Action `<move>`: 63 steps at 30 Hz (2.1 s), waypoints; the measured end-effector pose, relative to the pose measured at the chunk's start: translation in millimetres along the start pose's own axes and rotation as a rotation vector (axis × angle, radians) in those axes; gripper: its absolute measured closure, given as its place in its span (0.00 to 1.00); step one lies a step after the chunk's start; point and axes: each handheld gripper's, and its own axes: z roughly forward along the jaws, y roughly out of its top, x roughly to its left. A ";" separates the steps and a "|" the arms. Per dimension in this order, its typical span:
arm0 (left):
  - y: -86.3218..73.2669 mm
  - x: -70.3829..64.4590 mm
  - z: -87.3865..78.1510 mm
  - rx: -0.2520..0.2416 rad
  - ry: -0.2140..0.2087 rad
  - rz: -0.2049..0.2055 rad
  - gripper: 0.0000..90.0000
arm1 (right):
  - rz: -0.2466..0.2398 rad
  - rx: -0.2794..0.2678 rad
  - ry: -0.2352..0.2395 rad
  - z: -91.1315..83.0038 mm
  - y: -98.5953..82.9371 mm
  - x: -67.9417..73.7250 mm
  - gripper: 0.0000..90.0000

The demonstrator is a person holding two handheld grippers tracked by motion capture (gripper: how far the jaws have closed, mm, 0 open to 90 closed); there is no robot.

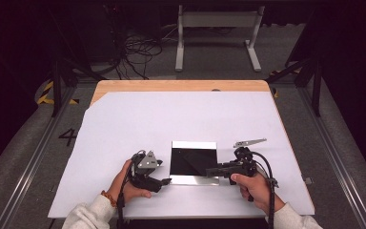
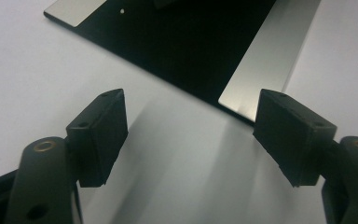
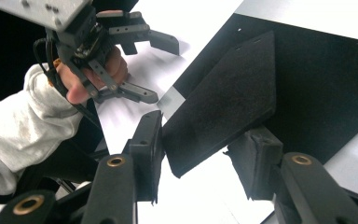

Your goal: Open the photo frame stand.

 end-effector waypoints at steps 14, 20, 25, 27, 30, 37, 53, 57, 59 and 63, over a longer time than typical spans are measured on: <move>8.5 7.5 9.3 0.019 -0.008 -0.028 0.23 | -0.009 -0.019 0.003 2.9 -1.9 -2.7 0.54; 8.3 6.5 9.8 0.019 -0.008 -0.023 0.22 | 0.032 -0.078 0.022 -2.1 1.0 -6.3 0.54; 8.5 5.6 10.4 0.018 -0.012 -0.021 0.22 | 0.076 -0.073 0.011 3.0 -1.8 -12.9 0.63; 8.8 5.4 10.5 0.019 -0.011 -0.016 0.22 | 0.077 -0.070 0.009 3.0 -2.1 -13.2 0.64; 8.4 5.4 10.4 0.018 -0.012 -0.020 0.22 | 0.074 -0.064 0.008 3.1 -2.1 -13.7 0.64; 7.0 9.3 9.1 0.011 -0.005 -0.046 0.21 | 0.048 -0.071 0.010 4.0 -3.1 -15.7 0.66; 12.5 15.8 14.2 -0.003 -0.037 -0.089 0.20 | -0.096 -0.089 -0.038 1.2 -5.7 -0.2 0.66; 14.7 16.6 16.4 -0.005 -0.046 -0.091 0.18 | -0.132 -0.095 -0.039 0.0 -7.6 2.1 0.67; 15.7 16.5 17.8 -0.009 -0.052 -0.096 0.18 | -0.147 -0.095 -0.044 -0.2 -8.4 3.4 0.67; 20.0 16.0 20.7 -0.006 -0.071 -0.084 0.20 | -0.169 -0.099 -0.046 -0.6 -8.8 5.1 0.67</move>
